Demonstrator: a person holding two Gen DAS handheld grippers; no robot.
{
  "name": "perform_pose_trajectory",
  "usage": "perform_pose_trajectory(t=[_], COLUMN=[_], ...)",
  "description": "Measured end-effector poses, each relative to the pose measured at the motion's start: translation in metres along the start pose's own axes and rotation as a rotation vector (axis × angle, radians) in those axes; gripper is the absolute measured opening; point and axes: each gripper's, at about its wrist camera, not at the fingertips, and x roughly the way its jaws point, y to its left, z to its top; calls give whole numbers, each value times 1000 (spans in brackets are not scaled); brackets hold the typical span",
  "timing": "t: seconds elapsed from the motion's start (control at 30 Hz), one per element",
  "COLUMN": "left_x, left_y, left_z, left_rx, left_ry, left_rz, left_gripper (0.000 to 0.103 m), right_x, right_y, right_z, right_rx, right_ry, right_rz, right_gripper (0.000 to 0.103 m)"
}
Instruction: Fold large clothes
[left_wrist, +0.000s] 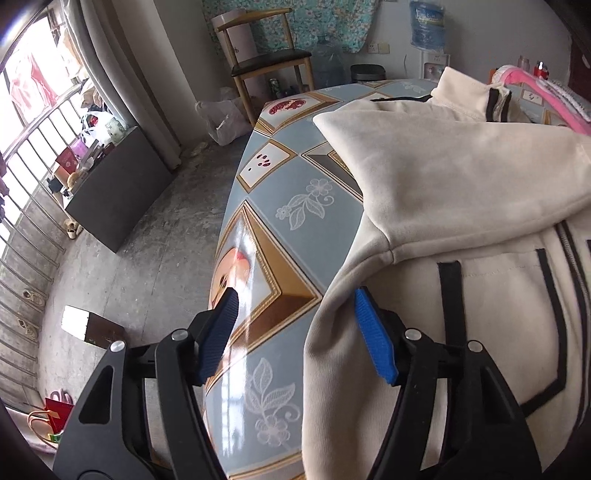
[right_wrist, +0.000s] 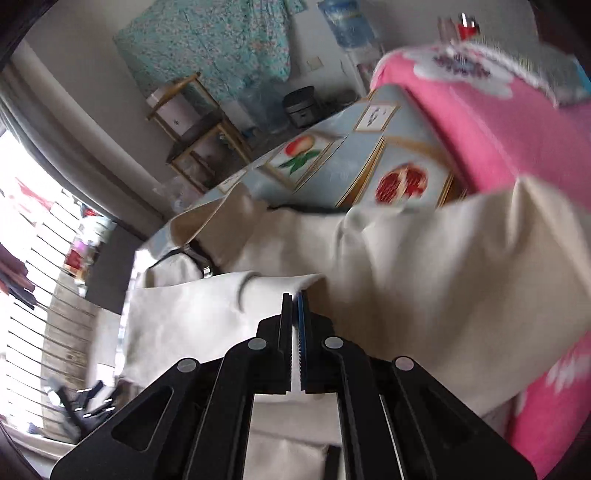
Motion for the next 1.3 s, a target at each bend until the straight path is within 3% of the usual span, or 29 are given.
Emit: perform_pose_trajectory(t=[0.07,0.17,0.23,0.27,0.37,0.43,0.5,0.6,0.63,0.7,0.8,0.87,1.0,1.1,1.17,1.3], left_x=[-14,-30,-38,-41,-48,-54,-56,-43,-38,-23,-3,11,37,39,40,44], left_y=[12,29,42,46,49,41,23,-9,-17,-42,-73,-90,-117,-122,-122,-115], left_z=[-8,-17,-18,-15,0,16,33,57,62,74,83,86,81,75,74,74], left_rx=[-28,-66,-97,-109,-130,-116,-74,-31,-23,5,47,69,134,143,131,82], left_ry=[0,9,21,31,26,-4,-26,-27,-24,-21,-1,10,52,24,21,33], left_rz=[-50,-104,-133,-144,-192,-208,-209,-222,-222,-205,-189,-170,-115,-70,-64,-90], left_gripper=[62,63,64,64,66,76,79,84,84,84,84,84,84,91,94,97], right_x=[2,4,6,14,34,50,65,92,90,77,33,6,-57,-88,-92,-71], right_y=[-10,-31,-32,-32,-11,9,27,44,46,41,16,-6,-61,-100,-120,-151], right_z=[-2,-1,-3,-2,-4,-8,-15,-35,-38,-36,-31,-29,-25,-19,-19,-26], right_rx=[18,54,61,56,-14,-81,-157,-289,-304,-270,-172,-124,-88,-85,-115,-211], right_ry=[28,28,35,40,70,87,105,155,135,136,77,42,-41,-77,-69,10], right_rz=[-37,-17,-5,-5,-6,6,-40,-220,-231,-225,-130,-135,-281,-438,-531,-723], right_gripper=[3,5,15,25,28,28,28,28,28,28,30,38,41,57,66,67])
